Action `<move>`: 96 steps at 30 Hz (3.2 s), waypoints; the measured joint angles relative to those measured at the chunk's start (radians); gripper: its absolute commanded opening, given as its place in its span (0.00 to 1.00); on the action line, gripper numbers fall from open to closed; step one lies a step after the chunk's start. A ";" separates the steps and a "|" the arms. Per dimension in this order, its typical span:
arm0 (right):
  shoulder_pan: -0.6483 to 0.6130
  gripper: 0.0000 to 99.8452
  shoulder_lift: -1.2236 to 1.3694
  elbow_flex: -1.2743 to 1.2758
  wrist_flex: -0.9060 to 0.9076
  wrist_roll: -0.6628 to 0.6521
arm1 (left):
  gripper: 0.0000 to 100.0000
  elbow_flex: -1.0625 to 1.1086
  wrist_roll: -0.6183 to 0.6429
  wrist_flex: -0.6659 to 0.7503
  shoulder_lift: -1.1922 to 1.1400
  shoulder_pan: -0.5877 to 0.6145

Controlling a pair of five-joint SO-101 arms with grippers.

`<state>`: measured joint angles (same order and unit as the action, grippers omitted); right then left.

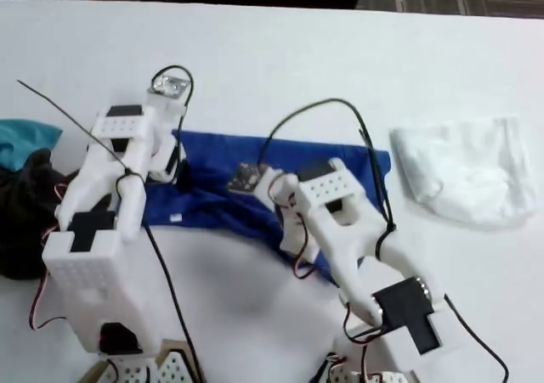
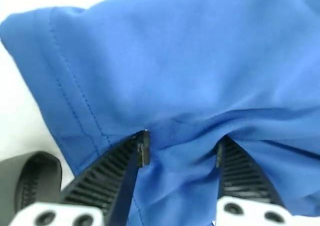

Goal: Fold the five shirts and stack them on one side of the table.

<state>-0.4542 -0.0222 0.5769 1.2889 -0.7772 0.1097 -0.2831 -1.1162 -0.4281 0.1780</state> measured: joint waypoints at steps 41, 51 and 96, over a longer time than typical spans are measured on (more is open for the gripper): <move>0.196 0.13 0.747 -1.401 0.413 -0.100 | 0.23 0.005 0.000 0.021 0.000 0.000; 0.167 0.08 0.454 -1.042 0.417 0.009 | 0.23 0.005 0.000 0.021 0.000 0.000; 0.359 0.08 0.242 -0.664 0.101 -0.080 | 0.23 0.005 0.000 0.025 0.000 0.000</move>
<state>-0.0951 0.2202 -0.0875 1.3901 -0.8569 0.1143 -0.2831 -1.0917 -0.4281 0.1780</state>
